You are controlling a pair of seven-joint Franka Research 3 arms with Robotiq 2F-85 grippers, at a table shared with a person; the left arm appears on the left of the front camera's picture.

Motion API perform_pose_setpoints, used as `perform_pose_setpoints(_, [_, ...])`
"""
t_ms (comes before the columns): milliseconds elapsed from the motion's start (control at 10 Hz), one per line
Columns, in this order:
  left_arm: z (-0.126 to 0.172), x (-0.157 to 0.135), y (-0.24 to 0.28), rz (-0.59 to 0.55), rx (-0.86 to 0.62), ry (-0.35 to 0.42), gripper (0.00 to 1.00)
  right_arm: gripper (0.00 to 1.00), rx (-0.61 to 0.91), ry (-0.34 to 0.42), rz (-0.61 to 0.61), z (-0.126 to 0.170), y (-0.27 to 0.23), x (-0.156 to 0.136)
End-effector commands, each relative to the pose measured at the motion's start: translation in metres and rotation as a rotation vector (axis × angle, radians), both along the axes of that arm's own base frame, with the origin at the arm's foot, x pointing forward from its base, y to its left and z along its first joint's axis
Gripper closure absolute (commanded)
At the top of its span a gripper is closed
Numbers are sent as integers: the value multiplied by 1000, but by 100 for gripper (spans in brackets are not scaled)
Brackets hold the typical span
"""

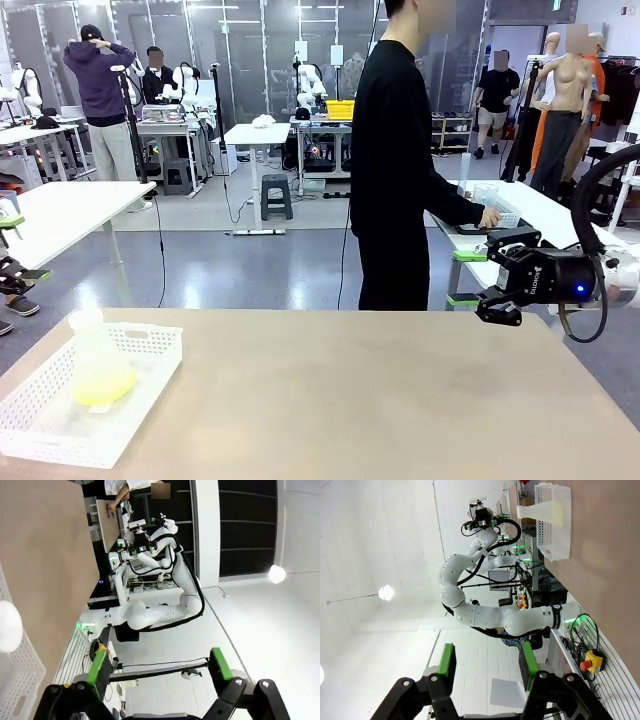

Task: Prepare the solutions needed for the experiment.
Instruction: When the human places the Big flask in the center of the table, pick up the Big flask and place it in the left Organizing basket.

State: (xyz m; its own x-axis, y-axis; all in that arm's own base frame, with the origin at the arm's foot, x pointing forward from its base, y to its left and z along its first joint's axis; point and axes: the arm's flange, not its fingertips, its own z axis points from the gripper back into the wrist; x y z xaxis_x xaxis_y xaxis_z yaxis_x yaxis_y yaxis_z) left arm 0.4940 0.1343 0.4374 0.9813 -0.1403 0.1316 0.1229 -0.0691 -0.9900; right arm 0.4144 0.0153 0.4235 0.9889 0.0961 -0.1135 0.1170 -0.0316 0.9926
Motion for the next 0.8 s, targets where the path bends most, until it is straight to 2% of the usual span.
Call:
perform_pose_setpoints(0, [-1,-3,0,-2,-15,2,0,35,9,-4,2,2,0,-1])
perform_pose_setpoints(700, [-1,-3,0,-2,-15,2,0,35,9,-4,2,2,0,-1])
